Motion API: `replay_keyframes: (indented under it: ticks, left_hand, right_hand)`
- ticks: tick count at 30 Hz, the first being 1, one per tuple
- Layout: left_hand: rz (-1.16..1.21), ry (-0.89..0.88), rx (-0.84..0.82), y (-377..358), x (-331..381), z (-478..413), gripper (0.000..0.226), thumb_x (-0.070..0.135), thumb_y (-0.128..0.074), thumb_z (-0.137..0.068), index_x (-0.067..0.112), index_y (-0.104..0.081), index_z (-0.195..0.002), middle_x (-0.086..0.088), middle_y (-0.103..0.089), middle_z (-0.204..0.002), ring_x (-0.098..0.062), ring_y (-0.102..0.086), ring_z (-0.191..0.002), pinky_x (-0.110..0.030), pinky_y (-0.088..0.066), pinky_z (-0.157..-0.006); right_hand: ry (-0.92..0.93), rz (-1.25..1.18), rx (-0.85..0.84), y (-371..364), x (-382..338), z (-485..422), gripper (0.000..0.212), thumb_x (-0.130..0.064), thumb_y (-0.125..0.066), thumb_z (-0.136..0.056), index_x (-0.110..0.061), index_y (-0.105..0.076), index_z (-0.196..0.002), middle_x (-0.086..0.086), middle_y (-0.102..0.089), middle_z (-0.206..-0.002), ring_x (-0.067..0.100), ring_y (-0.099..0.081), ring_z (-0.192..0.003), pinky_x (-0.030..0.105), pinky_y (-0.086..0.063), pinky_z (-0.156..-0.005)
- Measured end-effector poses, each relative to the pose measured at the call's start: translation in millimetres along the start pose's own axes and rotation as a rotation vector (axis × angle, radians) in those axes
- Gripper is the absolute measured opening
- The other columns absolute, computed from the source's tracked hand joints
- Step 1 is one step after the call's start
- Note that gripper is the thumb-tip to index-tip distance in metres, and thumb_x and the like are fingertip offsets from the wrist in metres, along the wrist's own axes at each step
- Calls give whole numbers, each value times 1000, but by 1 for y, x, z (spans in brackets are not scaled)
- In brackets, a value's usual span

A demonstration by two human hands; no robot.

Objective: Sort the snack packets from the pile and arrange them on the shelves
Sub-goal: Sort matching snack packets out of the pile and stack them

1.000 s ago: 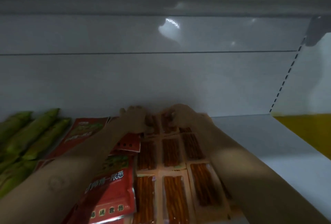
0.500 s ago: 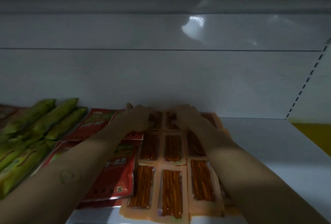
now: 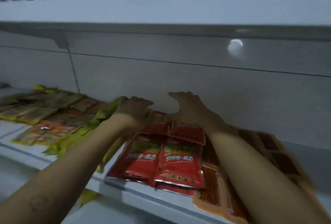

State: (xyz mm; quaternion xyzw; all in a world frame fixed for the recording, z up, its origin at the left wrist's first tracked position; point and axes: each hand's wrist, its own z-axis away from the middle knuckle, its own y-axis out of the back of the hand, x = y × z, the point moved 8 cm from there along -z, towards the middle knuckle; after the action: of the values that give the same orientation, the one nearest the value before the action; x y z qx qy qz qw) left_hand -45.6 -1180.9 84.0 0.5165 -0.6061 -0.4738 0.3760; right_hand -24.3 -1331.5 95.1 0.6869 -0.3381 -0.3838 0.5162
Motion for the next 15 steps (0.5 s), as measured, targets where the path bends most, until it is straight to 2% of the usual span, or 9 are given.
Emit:
replay_keyframes:
  ticks: [2,4,6,11,15]
  left_hand:
    - [-15,65,50,16,-46,31,81,76,-28,-78,31,-43,-144,-2,-53,-143,-24,-45,-131,-42,-27,-107]
    - [-61,144,84,26,-95,61,74,73,-39,-84,29,-44,-143,-4,-56,-137,-25,-46,-128,-44,-29,-104]
    - [-79,225,98,32,-144,90,71,70,-46,-88,28,-40,-145,-4,-53,-141,-26,-43,-131,-46,-28,-103]
    - [-77,421,122,42,-253,169,80,77,-40,-85,28,-36,-148,-2,-48,-146,-27,-38,-136,-50,-28,-106]
    - [-68,533,143,47,-322,237,83,79,-40,-84,30,-32,-150,0,-43,-151,-24,-35,-139,-50,-28,-105]
  right_hand:
    - [68,-23,15,-5,-52,-16,97,-63,-67,-81,-25,-20,-156,7,-26,-160,30,-24,-143,44,-17,-115]
    - [123,-34,7,-14,-104,-32,97,-63,-68,-79,-26,-21,-156,6,-27,-160,30,-24,-144,43,-18,-115]
    - [164,-13,3,-23,-156,-46,99,-65,-69,-77,-29,-22,-155,3,-29,-159,28,-27,-143,42,-22,-116]
    - [301,-43,18,-51,-282,-72,99,-70,-67,-74,-25,-29,-153,2,-37,-154,28,-35,-140,45,-31,-114]
    - [392,6,6,-80,-376,-80,98,-72,-62,-77,-26,-26,-154,-1,-31,-158,28,-28,-143,47,-24,-115]
